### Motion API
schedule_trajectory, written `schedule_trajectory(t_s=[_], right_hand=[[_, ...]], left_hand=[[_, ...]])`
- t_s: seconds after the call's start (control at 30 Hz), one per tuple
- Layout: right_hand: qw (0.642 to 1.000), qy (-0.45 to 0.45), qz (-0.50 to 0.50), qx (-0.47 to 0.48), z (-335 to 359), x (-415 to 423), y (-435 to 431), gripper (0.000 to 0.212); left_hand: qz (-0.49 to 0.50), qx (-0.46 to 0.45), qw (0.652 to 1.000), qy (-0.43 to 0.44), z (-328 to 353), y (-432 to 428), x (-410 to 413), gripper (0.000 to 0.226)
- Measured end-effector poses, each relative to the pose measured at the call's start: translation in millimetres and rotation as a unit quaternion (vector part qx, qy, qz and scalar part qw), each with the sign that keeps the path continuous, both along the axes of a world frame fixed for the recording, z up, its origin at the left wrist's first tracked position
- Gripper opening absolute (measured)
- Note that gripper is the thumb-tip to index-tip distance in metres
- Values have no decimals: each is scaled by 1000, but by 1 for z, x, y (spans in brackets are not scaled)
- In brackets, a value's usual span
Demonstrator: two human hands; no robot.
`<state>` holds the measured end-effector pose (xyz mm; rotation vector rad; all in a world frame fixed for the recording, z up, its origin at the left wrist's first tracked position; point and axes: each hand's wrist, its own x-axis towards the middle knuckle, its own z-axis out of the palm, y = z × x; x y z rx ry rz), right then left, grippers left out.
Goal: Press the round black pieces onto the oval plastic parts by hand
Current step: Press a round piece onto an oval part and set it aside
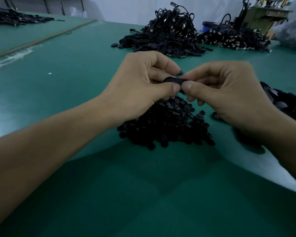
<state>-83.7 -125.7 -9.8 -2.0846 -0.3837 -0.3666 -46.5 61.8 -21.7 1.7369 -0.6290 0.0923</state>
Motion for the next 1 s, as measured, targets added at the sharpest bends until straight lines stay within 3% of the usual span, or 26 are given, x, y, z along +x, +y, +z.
schedule_trajectory(t_s=[0.2, 0.73, 0.93, 1.0], right_hand=[[1000, -3, -5, -13, 0, 1, -1, 7], [1000, 3, -5, -17, 8, -2, -4, 4], [998, 7, 4, -64, 12, 2, -19, 19], [989, 2, -34, -143, 12, 6, -31, 15]], left_hand=[[2, -55, 997, 51, 0, -1, 0, 22], [31, 9, 998, -48, 3, -5, -1, 24], [53, 28, 995, -80, 3, -6, 12, 20], [92, 30, 993, -61, 3, -1, 29, 18]])
